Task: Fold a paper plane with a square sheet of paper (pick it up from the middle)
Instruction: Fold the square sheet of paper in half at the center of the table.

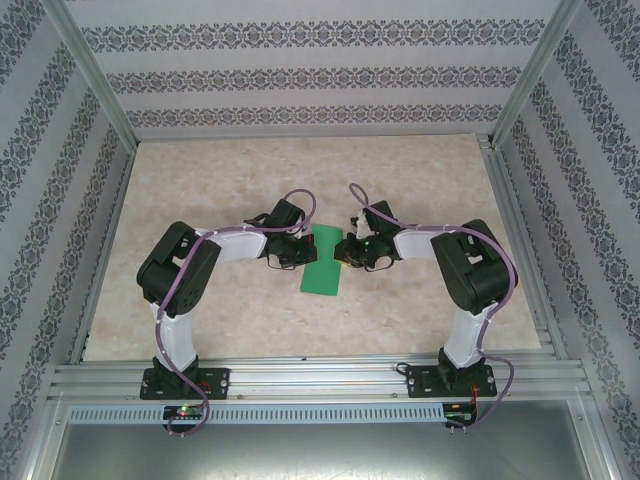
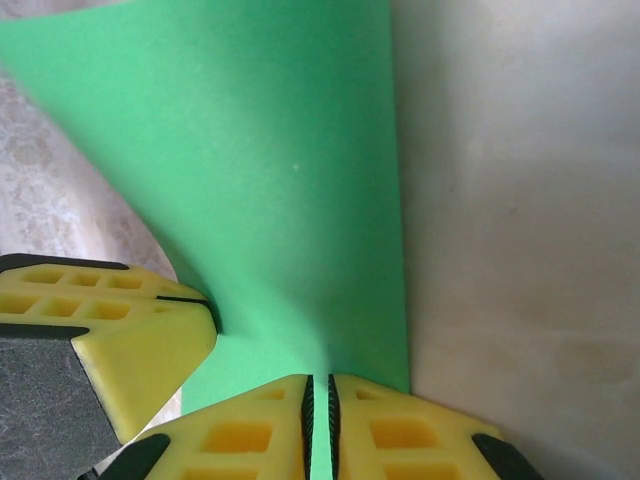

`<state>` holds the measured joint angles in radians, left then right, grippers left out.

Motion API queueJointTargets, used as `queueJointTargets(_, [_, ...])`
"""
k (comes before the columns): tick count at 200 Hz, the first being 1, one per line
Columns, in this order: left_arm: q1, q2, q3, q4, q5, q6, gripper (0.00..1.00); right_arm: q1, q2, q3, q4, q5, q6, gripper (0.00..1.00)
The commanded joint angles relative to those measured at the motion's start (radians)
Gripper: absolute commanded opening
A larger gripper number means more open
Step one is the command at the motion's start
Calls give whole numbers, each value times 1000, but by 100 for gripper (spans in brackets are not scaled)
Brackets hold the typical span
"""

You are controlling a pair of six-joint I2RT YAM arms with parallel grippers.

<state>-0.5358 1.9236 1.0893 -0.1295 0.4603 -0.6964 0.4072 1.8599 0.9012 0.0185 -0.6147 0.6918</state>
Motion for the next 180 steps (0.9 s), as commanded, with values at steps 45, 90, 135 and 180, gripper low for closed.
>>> queueJointTargets(45, [-14, 41, -83, -108, -60, 31, 0, -30, -63, 76, -22, -83, -2, 16])
queueJointTargets(90, [-13, 27, -89, -116, -69, 39, 0, -55, 28, 145, -37, -96, -11, 16])
queueJointTargets(135, [-13, 28, -87, -123, -69, 49, 0, -63, 81, 136, -69, -53, -45, 16])
queueJointTargets(180, [-13, 25, -80, -136, -71, 55, 0, -66, 116, 124, -103, -3, -55, 16])
